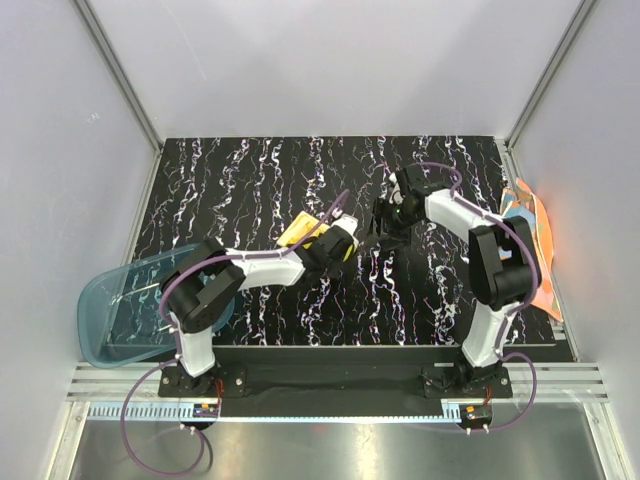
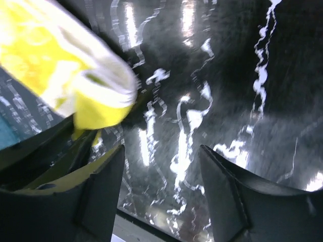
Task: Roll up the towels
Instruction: Roll the towel
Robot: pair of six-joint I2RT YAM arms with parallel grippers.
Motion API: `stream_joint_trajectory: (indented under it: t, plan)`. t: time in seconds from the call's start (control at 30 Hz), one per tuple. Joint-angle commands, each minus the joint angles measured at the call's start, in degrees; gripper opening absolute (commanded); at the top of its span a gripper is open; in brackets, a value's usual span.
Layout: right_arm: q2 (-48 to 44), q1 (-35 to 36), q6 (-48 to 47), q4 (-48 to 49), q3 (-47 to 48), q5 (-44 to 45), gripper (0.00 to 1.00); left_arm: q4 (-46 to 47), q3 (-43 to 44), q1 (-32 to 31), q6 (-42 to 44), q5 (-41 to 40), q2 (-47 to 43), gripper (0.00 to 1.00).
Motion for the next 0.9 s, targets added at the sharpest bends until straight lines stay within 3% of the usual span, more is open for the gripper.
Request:
stream_joint_trajectory:
  t: [0.0, 0.3, 0.53, 0.77, 0.87]
  plan:
    - [-7.24, 0.81, 0.34, -2.67, -0.18, 2.95, 0.70, -4.39, -2.53, 0.09, -4.73, 14.59, 0.12, 0.13]
    - [-16.12, 0.72, 1.92, -2.50, -9.06, 0.67, 0.77, 1.23, -1.73, 1.49, -19.13, 36.39, -2.52, 0.11]
    - [-22.90, 0.72, 3.15, -3.73, -13.63, 0.32, 0.79, 19.39, -8.14, 5.71, -33.81, 56.15, -2.61, 0.11]
    - [-29.84, 0.72, 5.43, -2.50, -18.02, -3.11, 0.80, 29.61, -14.21, 9.23, -45.75, 61.62, -2.26, 0.11]
    - [-31.25, 0.89, 7.02, 0.48, -21.36, -6.36, 0.75, 36.82, -17.81, 11.16, -52.07, 63.74, -0.33, 0.10]
